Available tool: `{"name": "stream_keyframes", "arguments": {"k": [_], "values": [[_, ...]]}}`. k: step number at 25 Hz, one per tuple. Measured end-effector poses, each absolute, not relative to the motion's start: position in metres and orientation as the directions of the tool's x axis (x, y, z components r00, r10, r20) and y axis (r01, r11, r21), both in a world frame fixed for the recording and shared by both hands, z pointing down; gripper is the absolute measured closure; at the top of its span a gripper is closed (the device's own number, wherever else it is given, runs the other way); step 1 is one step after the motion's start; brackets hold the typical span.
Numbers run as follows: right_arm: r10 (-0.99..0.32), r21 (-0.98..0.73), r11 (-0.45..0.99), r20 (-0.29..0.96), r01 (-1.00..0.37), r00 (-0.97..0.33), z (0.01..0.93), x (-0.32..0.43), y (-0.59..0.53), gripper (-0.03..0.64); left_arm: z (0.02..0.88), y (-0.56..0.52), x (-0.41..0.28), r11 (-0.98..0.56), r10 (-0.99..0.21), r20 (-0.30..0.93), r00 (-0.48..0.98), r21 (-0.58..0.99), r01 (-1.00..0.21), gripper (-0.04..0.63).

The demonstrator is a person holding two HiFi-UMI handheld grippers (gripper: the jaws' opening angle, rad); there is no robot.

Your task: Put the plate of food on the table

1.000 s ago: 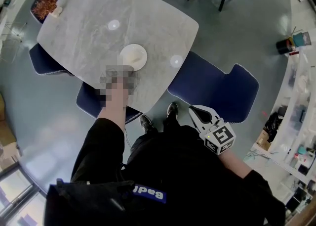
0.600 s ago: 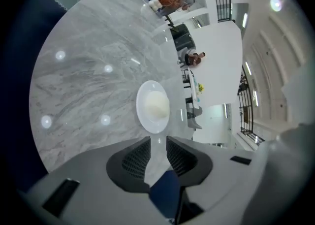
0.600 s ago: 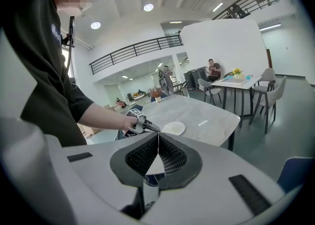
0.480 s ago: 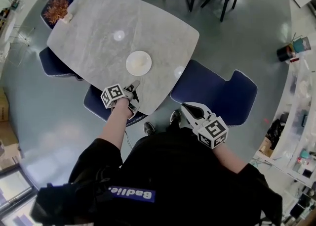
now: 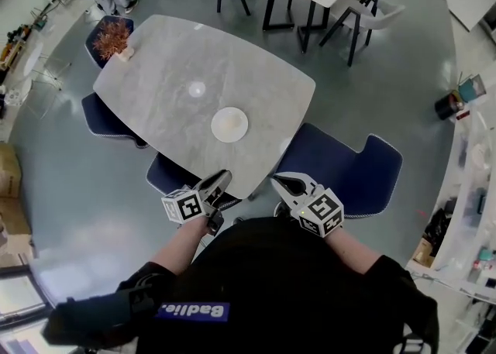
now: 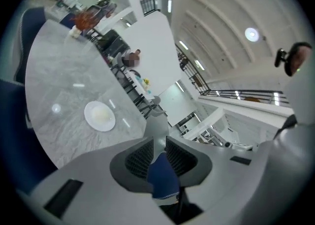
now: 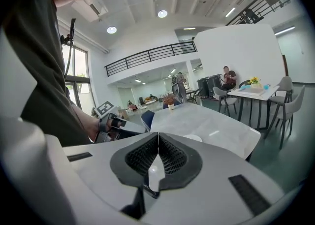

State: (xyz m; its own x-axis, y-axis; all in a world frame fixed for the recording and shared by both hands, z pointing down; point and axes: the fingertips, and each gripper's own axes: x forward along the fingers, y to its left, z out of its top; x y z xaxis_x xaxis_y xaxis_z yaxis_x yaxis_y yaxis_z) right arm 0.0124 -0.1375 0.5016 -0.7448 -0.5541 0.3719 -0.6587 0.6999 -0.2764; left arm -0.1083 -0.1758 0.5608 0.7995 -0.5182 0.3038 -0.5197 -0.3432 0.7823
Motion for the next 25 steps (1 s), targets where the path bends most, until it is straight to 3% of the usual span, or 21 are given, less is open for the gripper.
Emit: {"name": "stream_keyframes", "arguments": {"k": [3,7,13,17,25], "values": [[-0.533,-0.272,0.72,0.371,-0.638,-0.76,0.498,0.001,-0.134,0.607,0.526,-0.161,-0.112,-0.481,-0.527,0.241,0.815,0.705,-0.52,0.516],[-0.502,-0.27,0.747,0.37,-0.608,-0.781,0.496,-0.014,-0.128,0.607,0.48,-0.143,-0.108,-0.631,-0.513,0.187,0.838,0.58,-0.516,0.584],[-0.472,-0.256,0.782,0.354,-0.569,-0.808,0.486,-0.033,-0.124,0.607,0.428,-0.116,-0.09,-0.817,-0.436,0.11,0.893,0.37,-0.444,0.586],[-0.47,-0.243,0.795,0.331,-0.555,-0.818,0.474,-0.043,-0.12,0.607,0.425,-0.101,-0.084,-0.859,-0.404,0.1,0.909,0.302,-0.415,0.586],[-0.466,-0.236,0.809,0.302,-0.539,-0.832,0.466,-0.048,-0.11,0.607,0.426,-0.091,-0.084,-0.854,-0.407,0.099,0.908,0.312,-0.417,0.586]]}}
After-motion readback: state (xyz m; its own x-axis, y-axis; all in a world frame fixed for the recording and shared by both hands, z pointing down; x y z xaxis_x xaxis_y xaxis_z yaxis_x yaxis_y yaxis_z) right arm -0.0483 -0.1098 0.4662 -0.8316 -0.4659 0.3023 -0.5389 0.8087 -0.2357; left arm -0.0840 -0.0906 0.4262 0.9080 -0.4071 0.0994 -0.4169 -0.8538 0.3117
